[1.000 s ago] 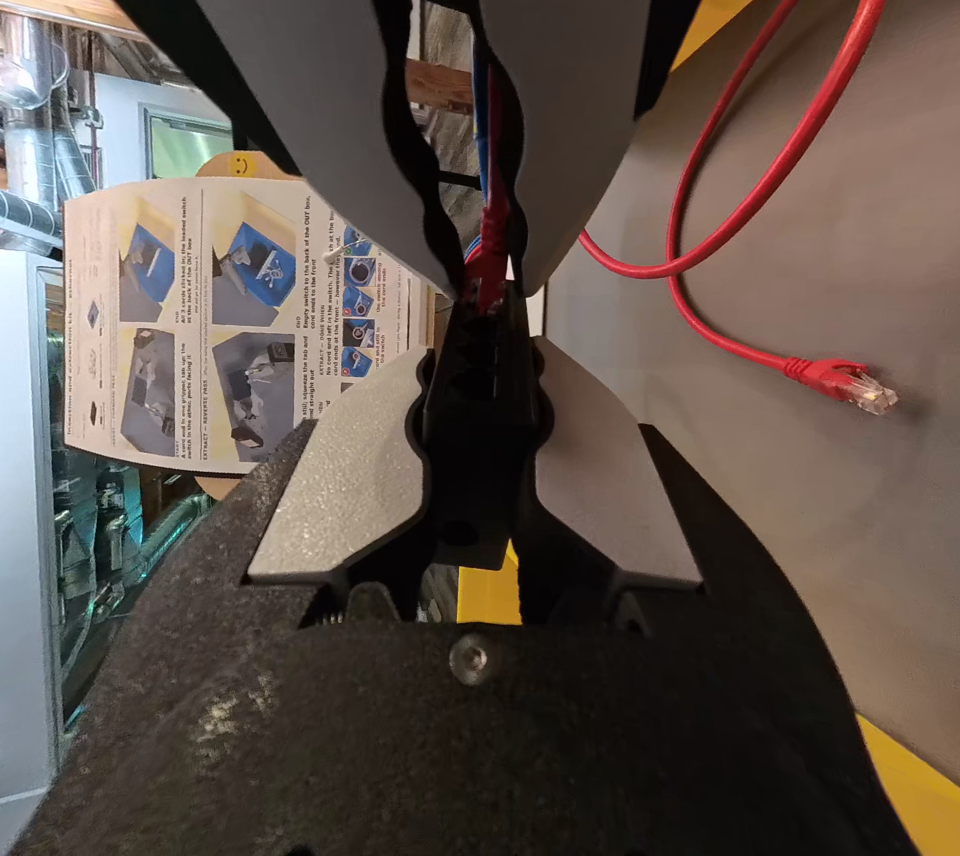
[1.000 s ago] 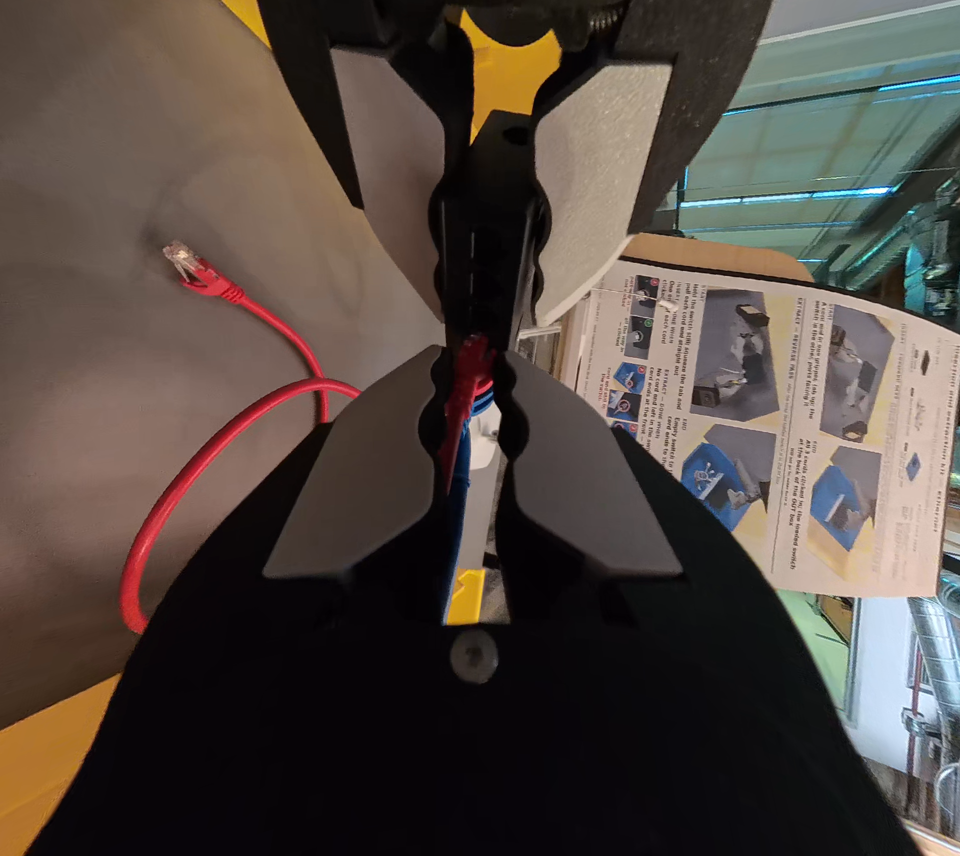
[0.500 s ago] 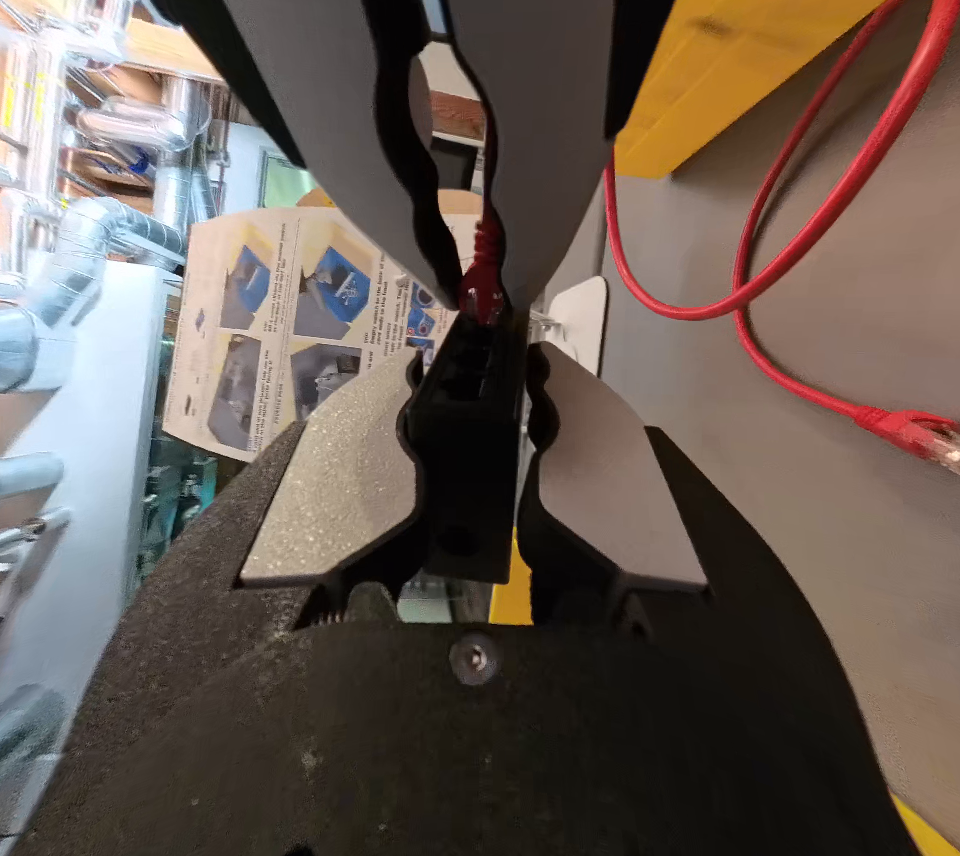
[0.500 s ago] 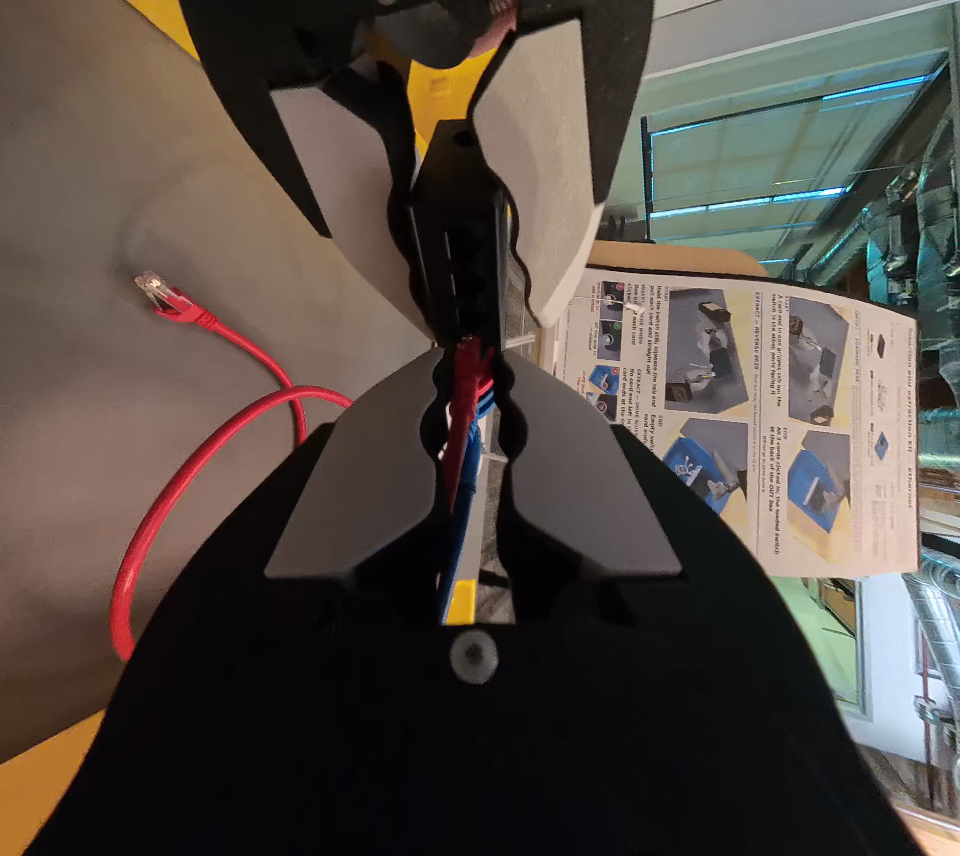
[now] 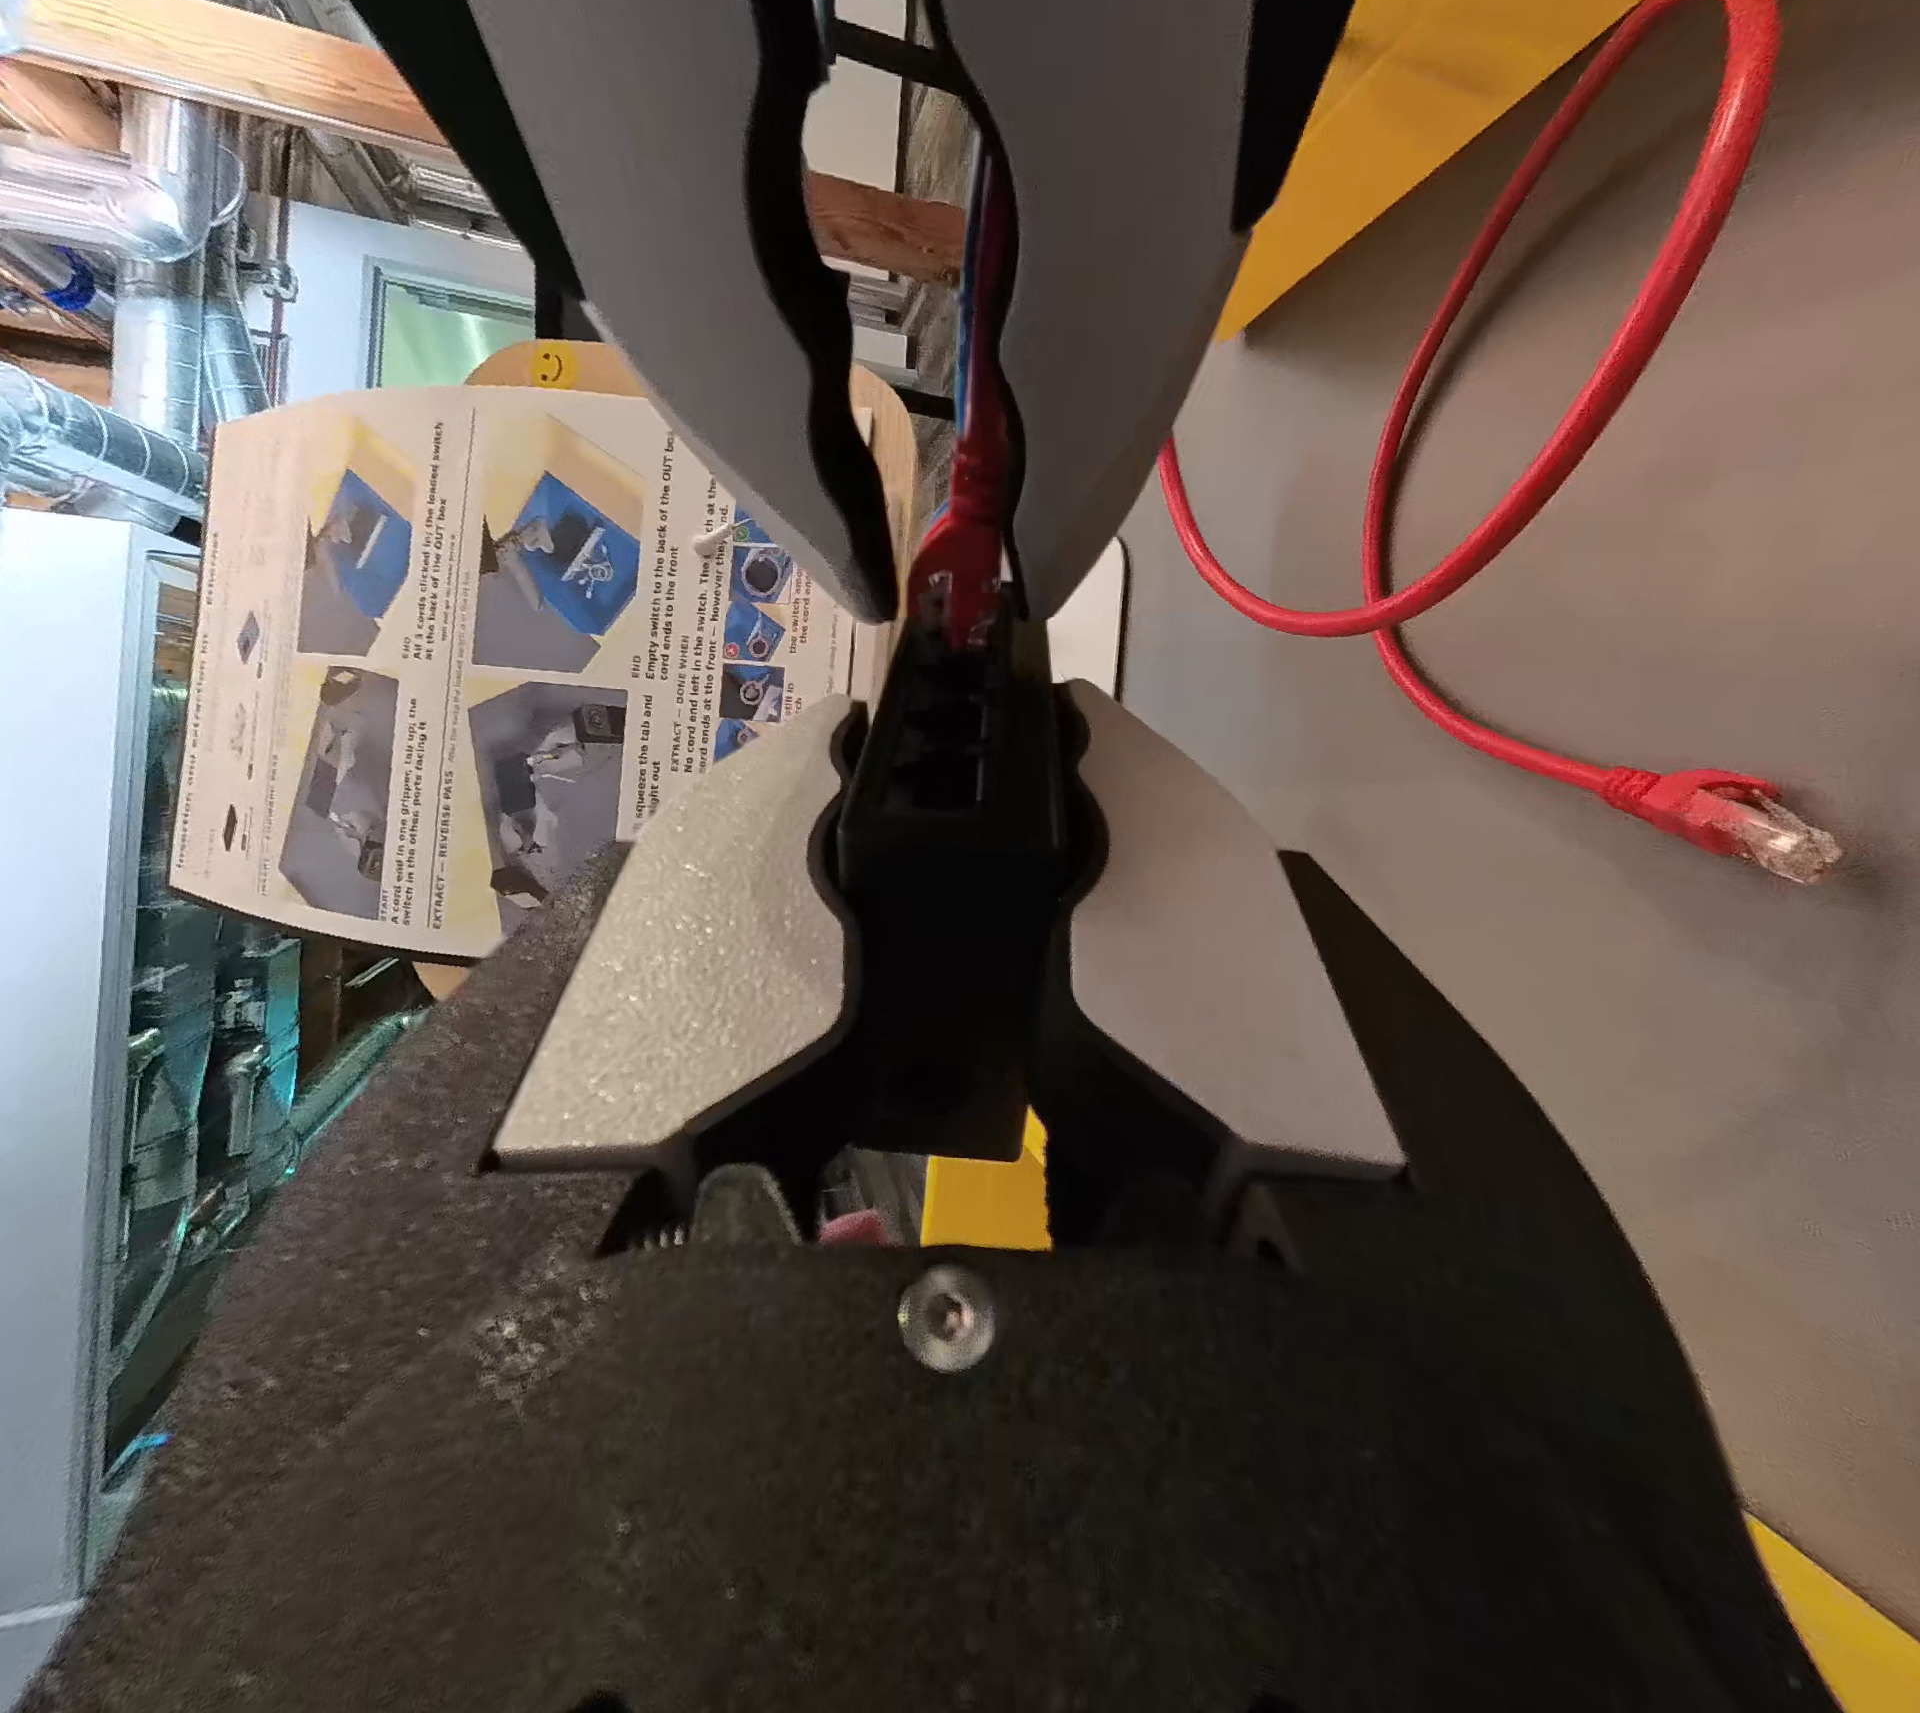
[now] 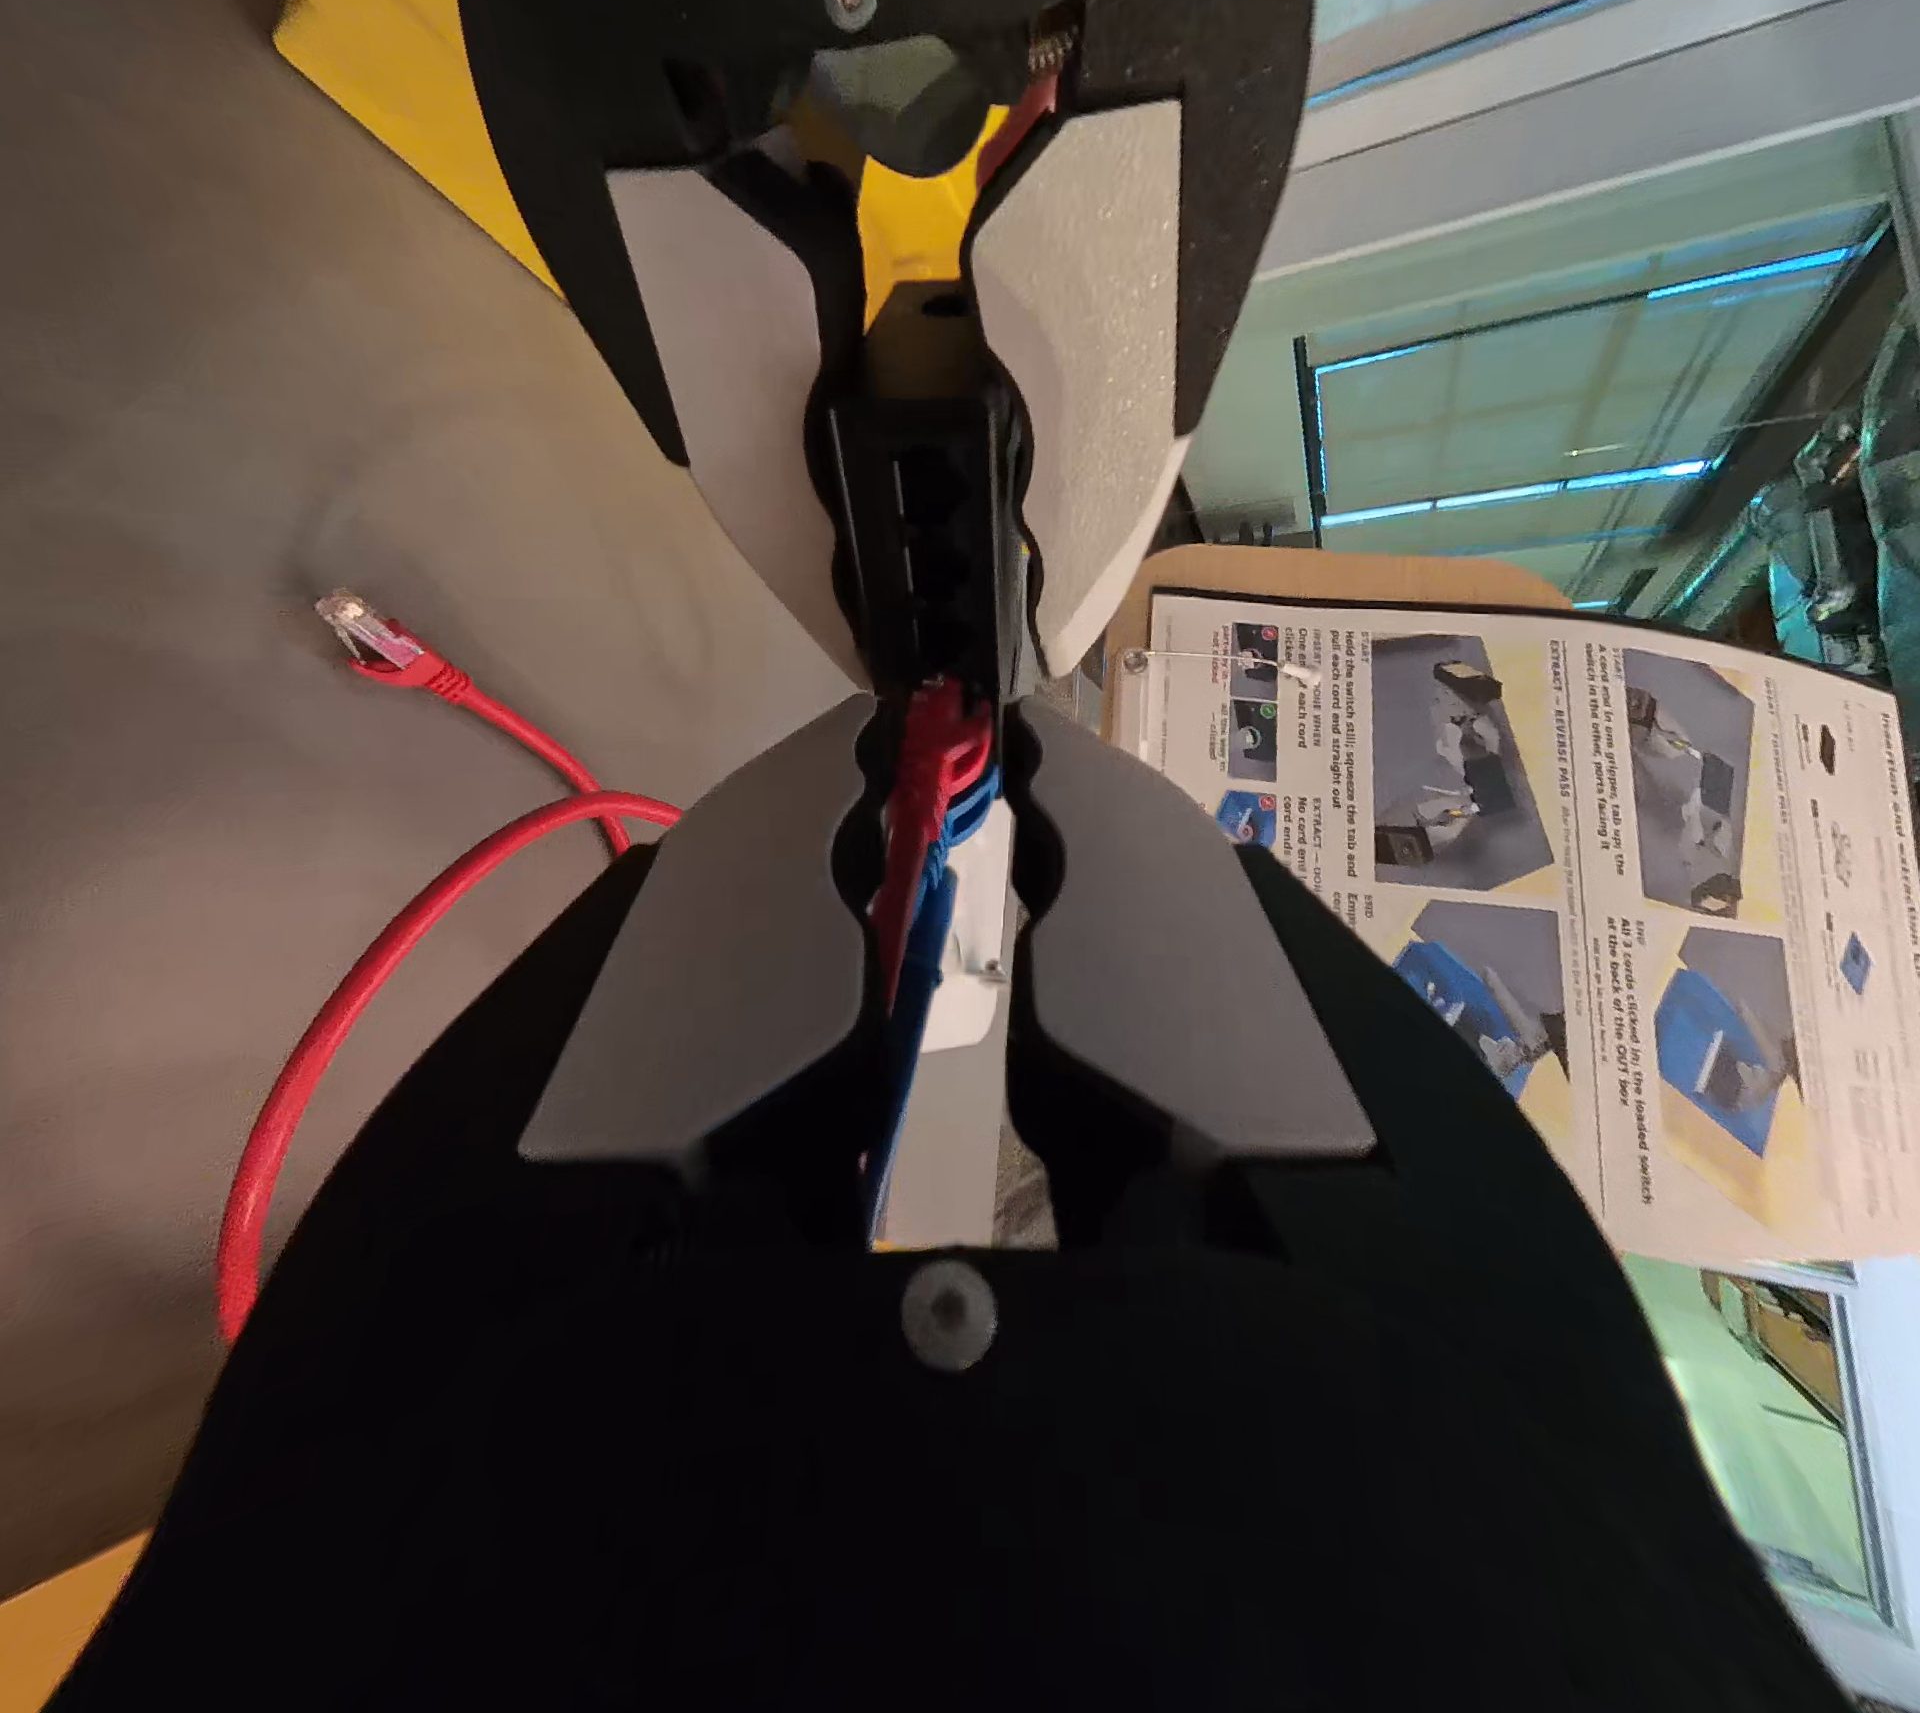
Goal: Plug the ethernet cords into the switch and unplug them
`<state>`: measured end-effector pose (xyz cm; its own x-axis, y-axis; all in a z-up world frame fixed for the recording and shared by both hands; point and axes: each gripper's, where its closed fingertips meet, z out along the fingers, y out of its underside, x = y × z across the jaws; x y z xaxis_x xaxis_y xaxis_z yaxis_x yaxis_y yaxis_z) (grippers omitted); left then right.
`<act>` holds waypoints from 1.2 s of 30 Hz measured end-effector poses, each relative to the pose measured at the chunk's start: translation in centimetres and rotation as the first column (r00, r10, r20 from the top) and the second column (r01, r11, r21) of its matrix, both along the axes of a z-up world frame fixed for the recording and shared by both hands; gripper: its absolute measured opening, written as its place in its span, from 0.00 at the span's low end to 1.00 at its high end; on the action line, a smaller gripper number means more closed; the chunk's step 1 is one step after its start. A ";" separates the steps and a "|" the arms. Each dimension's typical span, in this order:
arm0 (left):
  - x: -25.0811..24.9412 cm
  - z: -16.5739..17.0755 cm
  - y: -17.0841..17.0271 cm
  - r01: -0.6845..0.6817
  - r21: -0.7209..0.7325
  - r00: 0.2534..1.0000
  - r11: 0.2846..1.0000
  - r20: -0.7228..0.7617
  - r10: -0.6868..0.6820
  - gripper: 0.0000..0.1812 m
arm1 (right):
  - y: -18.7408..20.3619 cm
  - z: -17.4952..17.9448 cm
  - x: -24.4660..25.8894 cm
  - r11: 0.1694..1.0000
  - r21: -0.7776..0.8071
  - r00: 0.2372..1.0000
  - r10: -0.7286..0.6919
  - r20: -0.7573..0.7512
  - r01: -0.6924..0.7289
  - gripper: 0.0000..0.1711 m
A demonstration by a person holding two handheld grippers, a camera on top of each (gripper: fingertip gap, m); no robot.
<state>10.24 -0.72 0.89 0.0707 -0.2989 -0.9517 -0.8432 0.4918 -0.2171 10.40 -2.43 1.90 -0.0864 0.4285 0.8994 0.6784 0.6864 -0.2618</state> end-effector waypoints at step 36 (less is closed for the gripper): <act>-0.1 1.3 -0.9 0.023 0.115 0.999 0.993 -0.042 -0.019 0.18 | -1.3 0.8 0.0 1.000 -0.007 1.000 -0.002 -0.016 0.002 0.10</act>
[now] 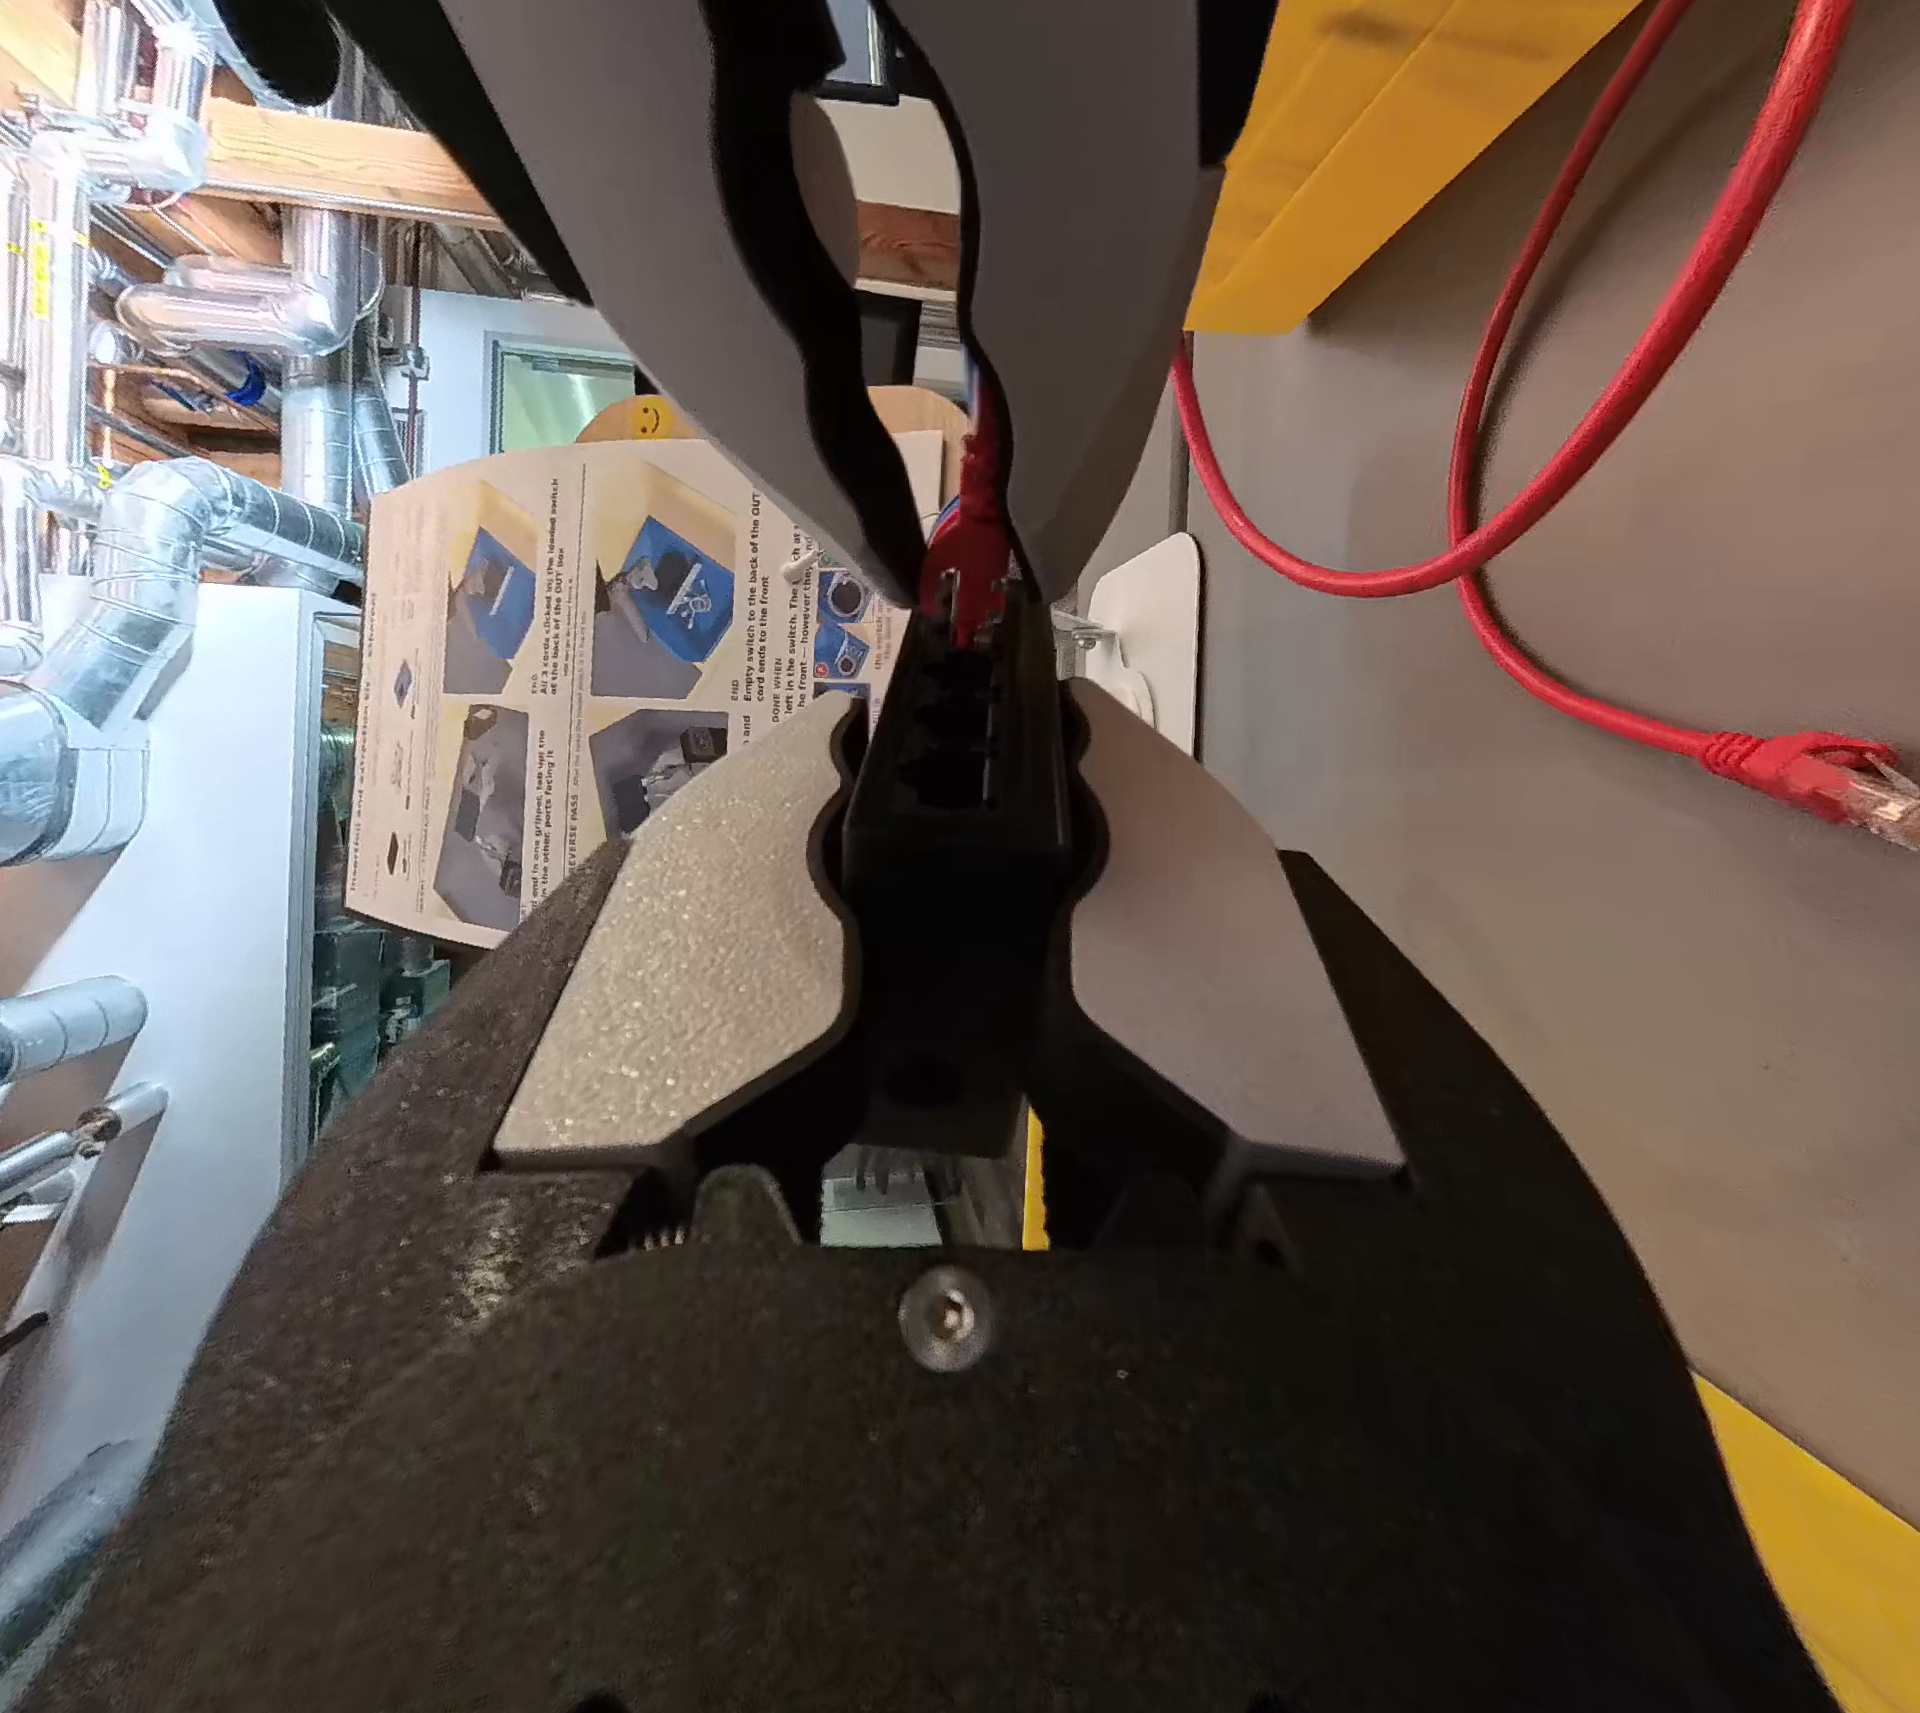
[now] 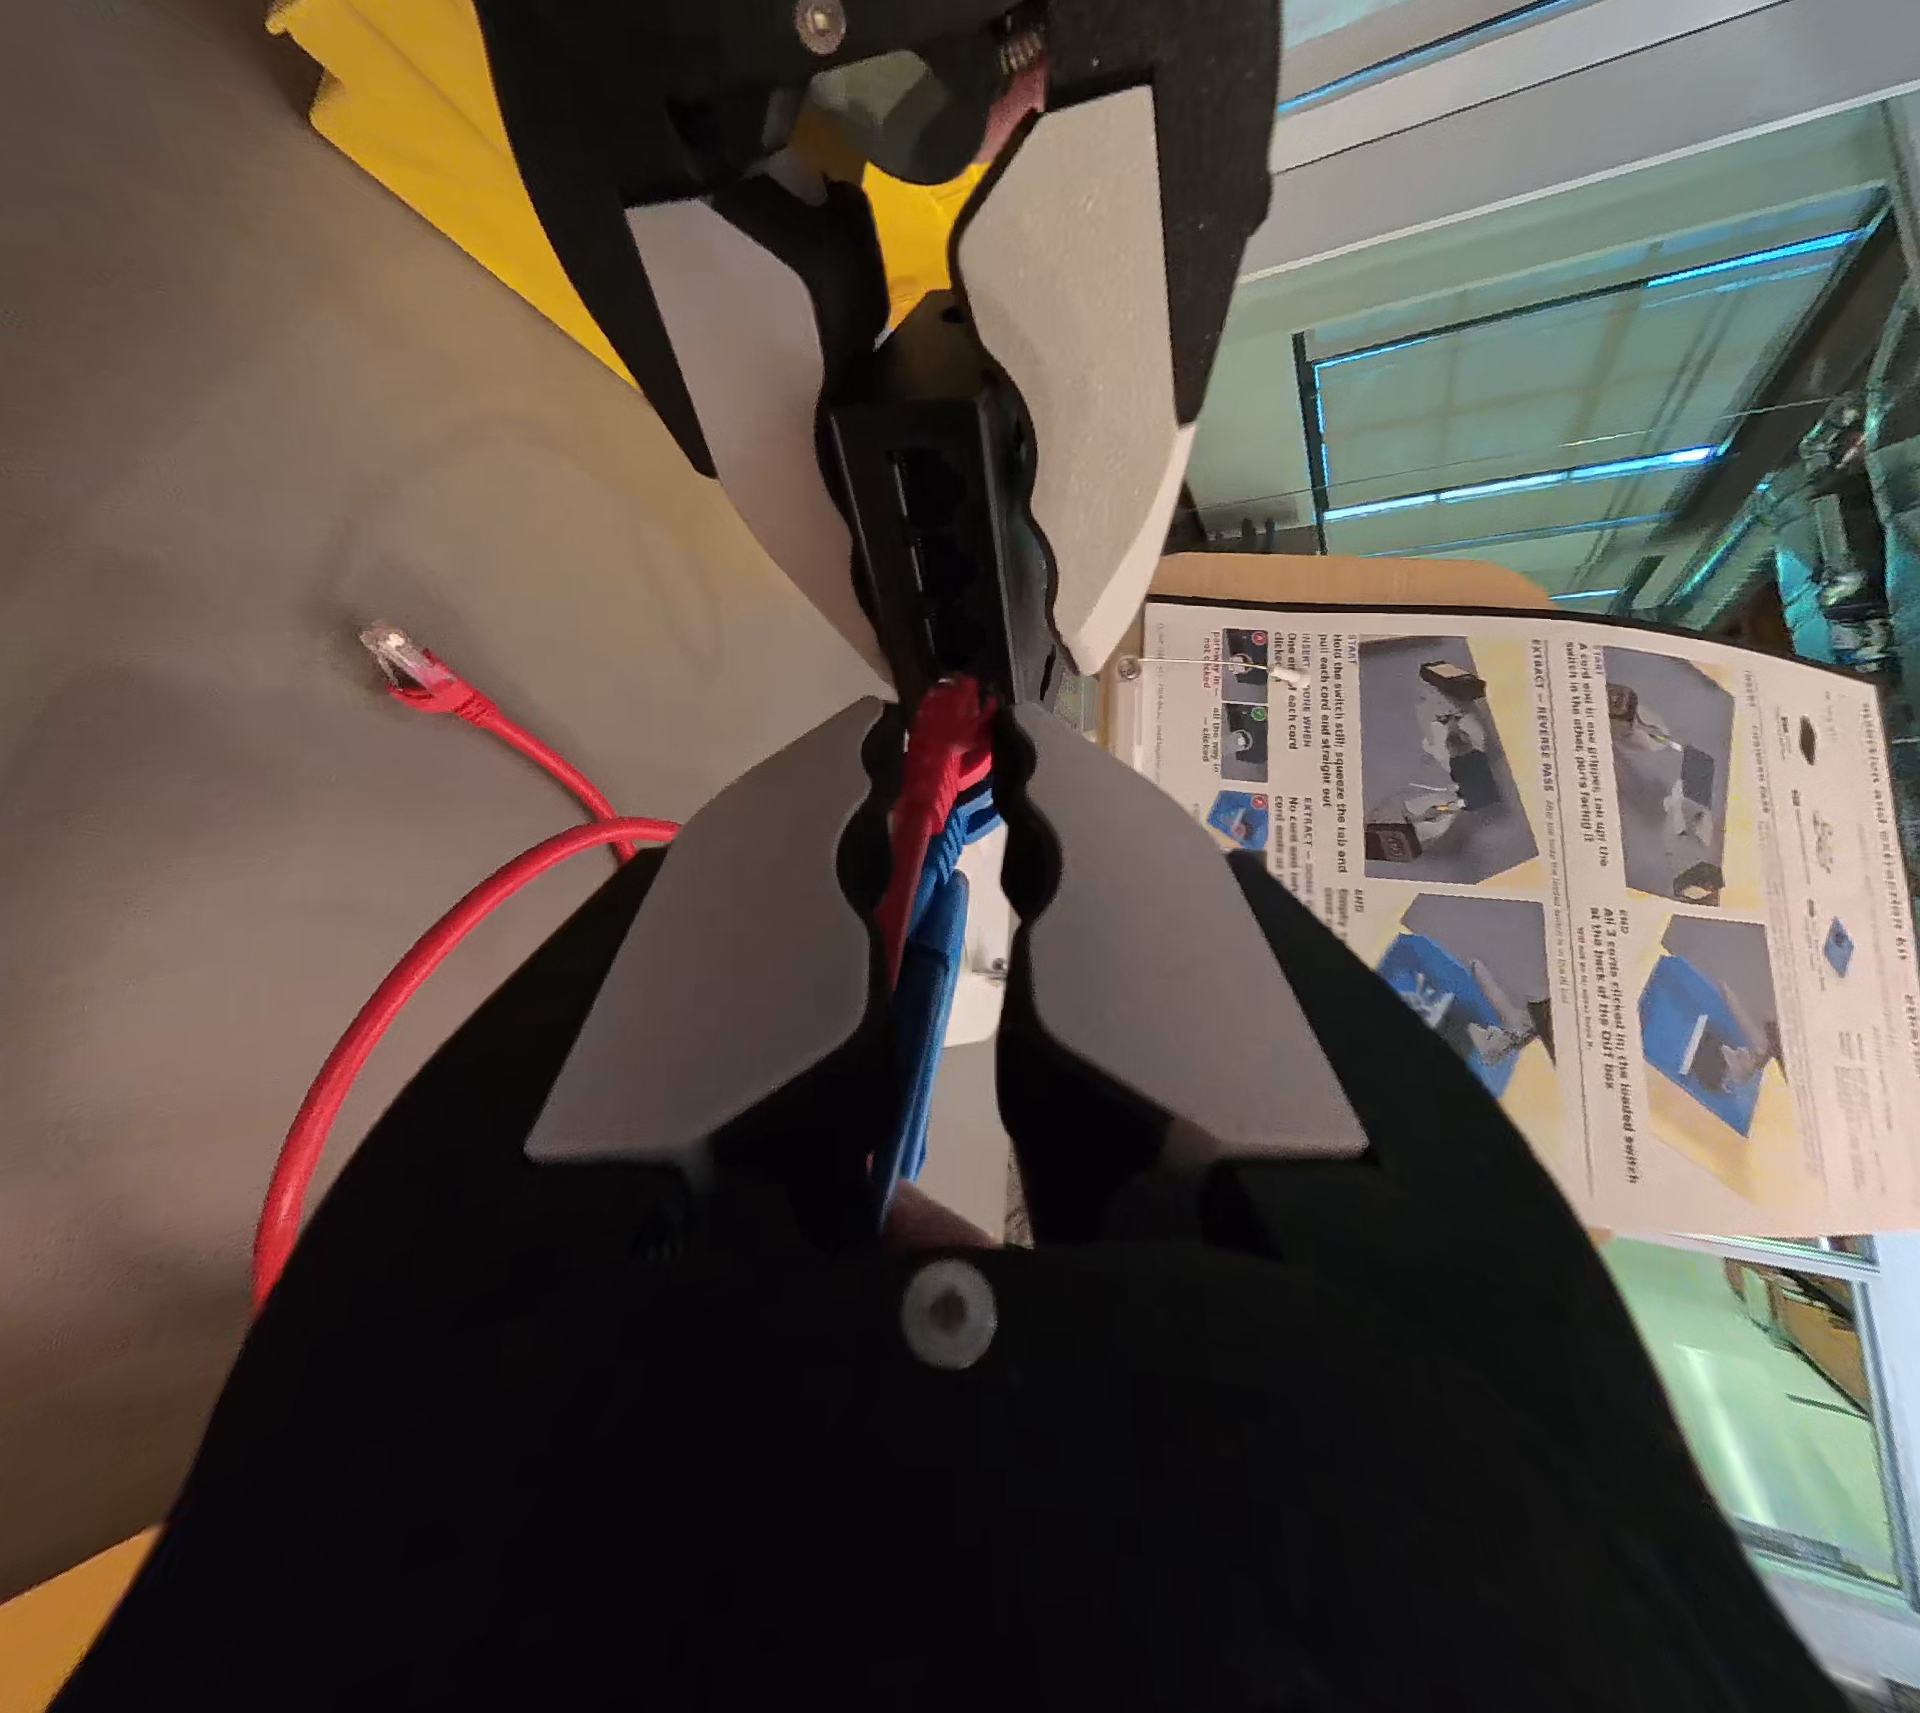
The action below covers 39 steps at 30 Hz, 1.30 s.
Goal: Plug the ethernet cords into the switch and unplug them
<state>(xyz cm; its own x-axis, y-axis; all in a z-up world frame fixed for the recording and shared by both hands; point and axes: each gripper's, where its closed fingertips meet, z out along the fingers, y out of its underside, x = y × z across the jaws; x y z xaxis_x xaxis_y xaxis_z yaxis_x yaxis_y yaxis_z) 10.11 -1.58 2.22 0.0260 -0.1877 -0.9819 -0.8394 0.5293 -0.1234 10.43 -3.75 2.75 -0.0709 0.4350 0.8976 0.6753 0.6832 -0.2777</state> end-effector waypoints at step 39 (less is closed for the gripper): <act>-5.5 3.7 2.6 -0.121 -0.002 0.985 0.993 0.124 0.120 0.17 | -0.3 -3.7 -0.5 0.988 -0.151 0.986 0.037 0.165 -0.011 0.09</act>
